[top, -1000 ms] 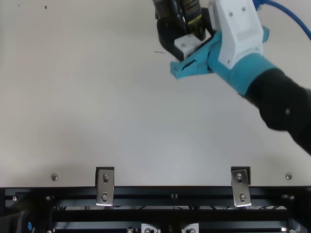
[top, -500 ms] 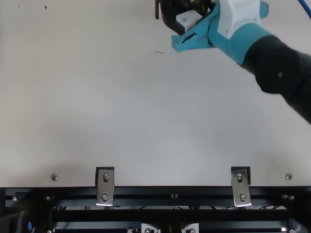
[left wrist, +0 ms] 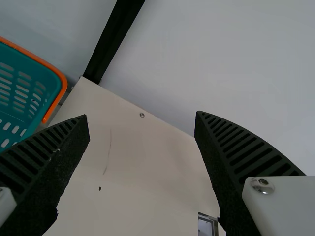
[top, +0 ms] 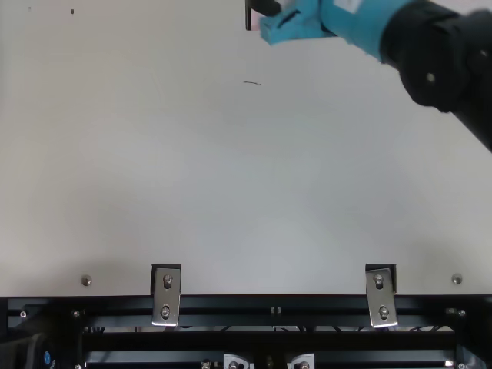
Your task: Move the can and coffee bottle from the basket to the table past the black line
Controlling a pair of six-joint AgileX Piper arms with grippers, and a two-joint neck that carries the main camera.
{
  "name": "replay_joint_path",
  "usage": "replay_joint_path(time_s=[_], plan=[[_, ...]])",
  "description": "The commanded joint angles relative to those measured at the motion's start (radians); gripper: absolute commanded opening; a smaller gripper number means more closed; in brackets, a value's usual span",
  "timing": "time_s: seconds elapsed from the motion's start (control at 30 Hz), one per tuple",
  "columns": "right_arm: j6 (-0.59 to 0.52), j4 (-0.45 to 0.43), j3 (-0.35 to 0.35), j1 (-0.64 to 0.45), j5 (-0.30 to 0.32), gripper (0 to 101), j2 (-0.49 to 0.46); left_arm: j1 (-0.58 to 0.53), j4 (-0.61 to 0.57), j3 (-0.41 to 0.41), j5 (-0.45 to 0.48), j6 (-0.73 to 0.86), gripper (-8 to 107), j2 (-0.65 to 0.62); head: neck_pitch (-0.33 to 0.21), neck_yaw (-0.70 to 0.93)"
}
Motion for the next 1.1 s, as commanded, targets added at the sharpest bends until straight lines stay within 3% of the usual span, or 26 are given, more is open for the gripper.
replay_joint_path(time_s=[0.0,0.13,0.17,0.27,0.37,0.7,1.07], plan=[[0.243,-0.221,-0.101,0.025,0.089,0,0.009,0.000,0.000,0.000,0.000,0.000,90,0.000,-0.003,-0.003],[0.375,-0.319,-0.193,0.071,0.182,0,0.024,0.000,0.000,0.000,0.000,0.000,90,0.000,-0.003,-0.003],[0.235,-0.215,-0.139,0.058,0.129,0,0.022,0.000,0.000,0.000,0.000,0.000,90,0.000,-0.003,-0.003],[0.331,-0.289,-0.190,0.072,0.178,0,0.024,0.000,0.000,0.000,0.000,0.000,90,0.000,-0.003,-0.003],[0.376,-0.326,-0.195,0.071,0.185,0,0.023,0.000,0.000,0.000,0.000,0.000,90,0.000,-0.003,-0.003],[0.381,-0.337,-0.197,0.062,0.192,0,0.022,0.000,0.000,0.000,0.000,0.000,90,0.000,-0.003,-0.003],[0.523,-0.498,-0.133,0.007,0.209,0,-0.041,0.000,0.000,0.000,0.000,0.000,90,0.000,-0.001,-0.011]])
